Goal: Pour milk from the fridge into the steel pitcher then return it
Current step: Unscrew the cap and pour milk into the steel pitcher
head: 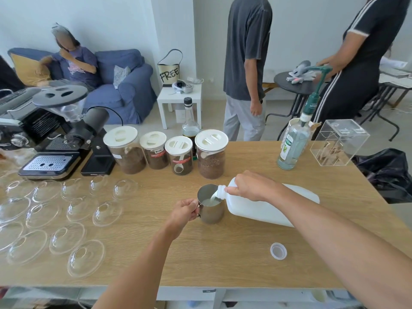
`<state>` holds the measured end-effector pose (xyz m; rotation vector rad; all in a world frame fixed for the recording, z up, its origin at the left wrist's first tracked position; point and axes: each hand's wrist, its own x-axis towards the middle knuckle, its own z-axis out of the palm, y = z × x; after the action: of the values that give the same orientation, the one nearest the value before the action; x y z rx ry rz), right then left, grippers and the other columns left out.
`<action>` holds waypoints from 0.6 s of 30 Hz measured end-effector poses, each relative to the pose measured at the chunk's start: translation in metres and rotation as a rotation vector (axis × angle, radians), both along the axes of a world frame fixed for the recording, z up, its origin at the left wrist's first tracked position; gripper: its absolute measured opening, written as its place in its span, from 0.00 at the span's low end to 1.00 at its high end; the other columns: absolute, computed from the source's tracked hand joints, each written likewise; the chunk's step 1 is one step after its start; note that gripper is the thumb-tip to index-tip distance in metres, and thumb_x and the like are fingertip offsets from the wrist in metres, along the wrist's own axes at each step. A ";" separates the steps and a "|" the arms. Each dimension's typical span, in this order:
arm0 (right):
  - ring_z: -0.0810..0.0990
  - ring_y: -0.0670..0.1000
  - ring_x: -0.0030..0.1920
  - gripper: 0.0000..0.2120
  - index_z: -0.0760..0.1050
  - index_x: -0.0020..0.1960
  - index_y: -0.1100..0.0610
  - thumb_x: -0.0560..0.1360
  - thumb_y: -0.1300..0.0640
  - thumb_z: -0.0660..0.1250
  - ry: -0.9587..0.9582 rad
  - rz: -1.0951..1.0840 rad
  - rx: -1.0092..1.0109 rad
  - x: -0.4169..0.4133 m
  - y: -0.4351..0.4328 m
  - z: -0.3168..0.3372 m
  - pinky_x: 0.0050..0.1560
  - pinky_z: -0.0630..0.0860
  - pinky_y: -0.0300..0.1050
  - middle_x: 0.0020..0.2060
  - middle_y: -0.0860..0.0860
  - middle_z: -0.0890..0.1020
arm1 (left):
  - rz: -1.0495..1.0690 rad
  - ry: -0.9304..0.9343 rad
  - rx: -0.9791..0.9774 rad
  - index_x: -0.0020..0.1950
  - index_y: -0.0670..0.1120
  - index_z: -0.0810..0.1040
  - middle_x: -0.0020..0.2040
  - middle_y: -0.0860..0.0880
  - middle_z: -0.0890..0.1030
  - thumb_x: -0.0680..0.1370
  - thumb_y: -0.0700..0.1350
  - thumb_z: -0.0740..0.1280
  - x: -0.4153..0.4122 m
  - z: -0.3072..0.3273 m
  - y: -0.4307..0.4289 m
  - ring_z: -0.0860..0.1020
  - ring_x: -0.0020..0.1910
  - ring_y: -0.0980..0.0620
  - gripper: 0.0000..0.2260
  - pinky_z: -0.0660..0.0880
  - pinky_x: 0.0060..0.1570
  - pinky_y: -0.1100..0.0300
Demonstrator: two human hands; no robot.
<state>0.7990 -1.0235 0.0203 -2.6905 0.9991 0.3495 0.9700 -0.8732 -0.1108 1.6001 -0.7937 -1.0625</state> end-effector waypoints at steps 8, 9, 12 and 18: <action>0.63 0.54 0.28 0.25 0.61 0.32 0.57 0.79 0.40 0.56 0.009 0.001 -0.003 -0.001 0.002 0.002 0.32 0.58 0.46 0.29 0.52 0.66 | 0.003 0.009 0.007 0.31 0.44 0.68 0.24 0.57 0.67 0.85 0.39 0.56 -0.001 0.002 0.000 0.61 0.28 0.55 0.21 0.59 0.34 0.62; 0.63 0.54 0.28 0.25 0.61 0.33 0.57 0.79 0.40 0.56 0.011 0.003 -0.008 0.000 0.002 0.003 0.31 0.58 0.46 0.29 0.52 0.67 | 0.002 0.013 0.007 0.32 0.44 0.67 0.24 0.57 0.67 0.85 0.39 0.56 -0.001 0.002 0.000 0.60 0.28 0.55 0.20 0.58 0.34 0.61; 0.64 0.53 0.29 0.24 0.62 0.33 0.57 0.79 0.40 0.56 0.011 0.005 -0.010 0.000 0.003 0.004 0.31 0.59 0.46 0.31 0.52 0.68 | 0.004 0.013 0.013 0.32 0.43 0.68 0.24 0.57 0.67 0.85 0.39 0.56 -0.001 0.001 0.000 0.60 0.28 0.55 0.20 0.58 0.34 0.61; 0.64 0.53 0.28 0.24 0.62 0.32 0.57 0.79 0.41 0.56 0.018 0.012 -0.014 0.000 0.004 0.005 0.31 0.59 0.46 0.30 0.51 0.68 | 0.008 0.005 0.013 0.32 0.44 0.69 0.25 0.56 0.66 0.85 0.41 0.57 0.001 -0.001 0.000 0.60 0.29 0.54 0.20 0.59 0.35 0.60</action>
<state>0.7990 -1.0198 0.0249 -2.7115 0.9945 0.3703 0.9708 -0.8731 -0.1123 1.6097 -0.7780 -1.0669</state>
